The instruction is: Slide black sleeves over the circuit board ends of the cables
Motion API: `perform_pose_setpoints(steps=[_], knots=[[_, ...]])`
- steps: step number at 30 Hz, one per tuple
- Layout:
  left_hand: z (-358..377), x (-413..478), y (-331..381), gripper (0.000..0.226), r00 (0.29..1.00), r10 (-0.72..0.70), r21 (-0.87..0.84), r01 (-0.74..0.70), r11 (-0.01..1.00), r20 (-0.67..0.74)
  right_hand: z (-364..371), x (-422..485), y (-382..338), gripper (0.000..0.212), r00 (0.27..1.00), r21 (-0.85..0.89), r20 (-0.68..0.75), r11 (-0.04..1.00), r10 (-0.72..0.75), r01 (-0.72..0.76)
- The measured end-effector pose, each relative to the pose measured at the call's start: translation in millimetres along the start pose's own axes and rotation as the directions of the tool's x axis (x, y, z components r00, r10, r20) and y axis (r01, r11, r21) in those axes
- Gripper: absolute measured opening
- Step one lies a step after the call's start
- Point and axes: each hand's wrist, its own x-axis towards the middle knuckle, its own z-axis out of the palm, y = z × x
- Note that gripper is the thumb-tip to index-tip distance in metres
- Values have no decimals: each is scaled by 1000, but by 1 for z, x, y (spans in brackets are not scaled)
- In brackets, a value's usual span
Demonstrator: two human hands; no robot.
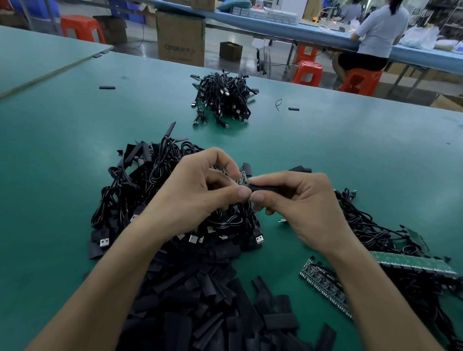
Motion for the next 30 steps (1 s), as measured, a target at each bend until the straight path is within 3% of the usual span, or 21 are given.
perform_pose_setpoints(steps=[4, 8, 17, 24, 27, 30], knots=[[2, 0, 0, 13, 999, -30, 62, 32, 998, -41, -2, 0, 1, 16, 996, -1, -86, 1000, -6, 5], [2, 1, -3, 21, 999, -32, 150, 36, 988, -34, -3, 0, 3, 20, 991, -6, -130, 1000, -12, 12], [7, 0, -3, 22, 996, 85, 361, -70, 930, -28, -2, 0, 0, 24, 996, -44, -94, 999, 3, -7], [9, -1, -1, 18, 993, 113, 403, -109, 908, 14, 1, -1, 0, 29, 990, -24, -141, 1000, 13, -17], [9, -1, -1, 16, 992, 123, 394, -107, 913, -17, 2, 0, 3, 36, 961, -33, -278, 999, -7, -3], [10, -1, -1, 14, 992, 114, 334, -90, 938, -50, 8, 1, 6, 23, 905, 10, -423, 999, -31, 39]])
